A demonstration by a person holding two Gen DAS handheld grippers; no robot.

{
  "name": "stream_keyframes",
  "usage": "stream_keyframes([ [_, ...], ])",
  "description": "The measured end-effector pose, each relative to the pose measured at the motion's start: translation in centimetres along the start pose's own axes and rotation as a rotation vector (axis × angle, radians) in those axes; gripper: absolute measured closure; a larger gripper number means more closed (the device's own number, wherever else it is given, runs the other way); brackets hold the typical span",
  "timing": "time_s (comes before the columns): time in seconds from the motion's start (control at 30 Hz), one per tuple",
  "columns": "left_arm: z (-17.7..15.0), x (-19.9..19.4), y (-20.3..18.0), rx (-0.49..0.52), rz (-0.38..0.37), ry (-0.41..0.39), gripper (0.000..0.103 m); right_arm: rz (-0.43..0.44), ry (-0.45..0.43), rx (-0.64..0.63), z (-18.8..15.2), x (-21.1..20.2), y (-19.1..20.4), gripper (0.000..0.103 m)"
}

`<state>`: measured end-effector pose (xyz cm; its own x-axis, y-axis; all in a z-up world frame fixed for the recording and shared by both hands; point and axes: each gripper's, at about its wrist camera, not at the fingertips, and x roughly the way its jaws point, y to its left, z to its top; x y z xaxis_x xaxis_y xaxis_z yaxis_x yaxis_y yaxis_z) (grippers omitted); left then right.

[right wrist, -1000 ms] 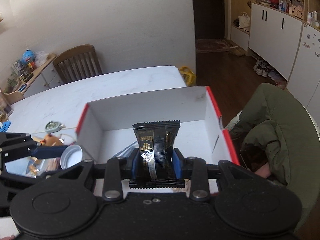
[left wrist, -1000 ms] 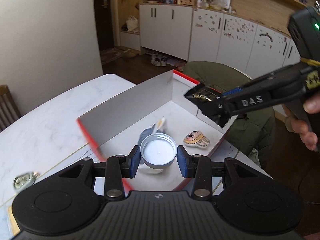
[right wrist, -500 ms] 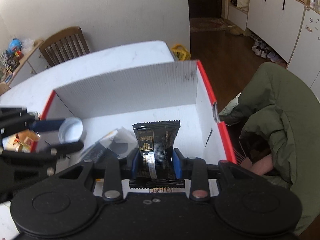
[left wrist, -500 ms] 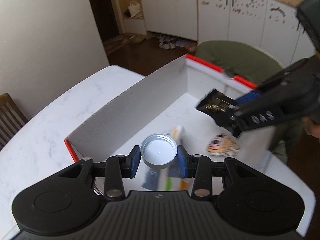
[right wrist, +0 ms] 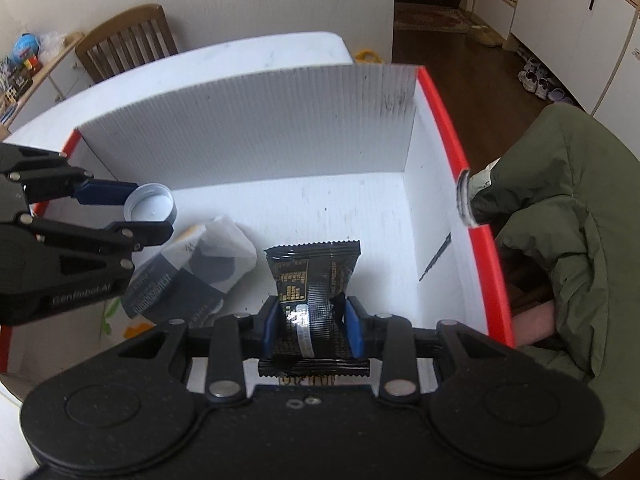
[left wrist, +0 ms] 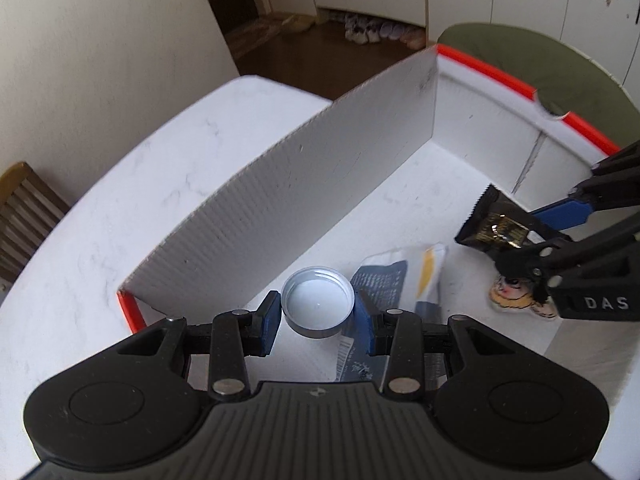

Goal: Organize objects
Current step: 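Carry the packet and bottle cap into the shoebox and release both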

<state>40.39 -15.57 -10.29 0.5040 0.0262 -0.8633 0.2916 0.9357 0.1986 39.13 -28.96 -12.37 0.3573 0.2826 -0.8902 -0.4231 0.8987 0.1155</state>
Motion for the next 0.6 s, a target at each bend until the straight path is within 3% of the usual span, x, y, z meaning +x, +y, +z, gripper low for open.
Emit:
stream_keyframes([
  [0.6,0.0,2.3,-0.2,0.026,-0.032,0.153,0.065,-0.031,0.008,-0.059,0.1,-0.2,0.7,0.066],
])
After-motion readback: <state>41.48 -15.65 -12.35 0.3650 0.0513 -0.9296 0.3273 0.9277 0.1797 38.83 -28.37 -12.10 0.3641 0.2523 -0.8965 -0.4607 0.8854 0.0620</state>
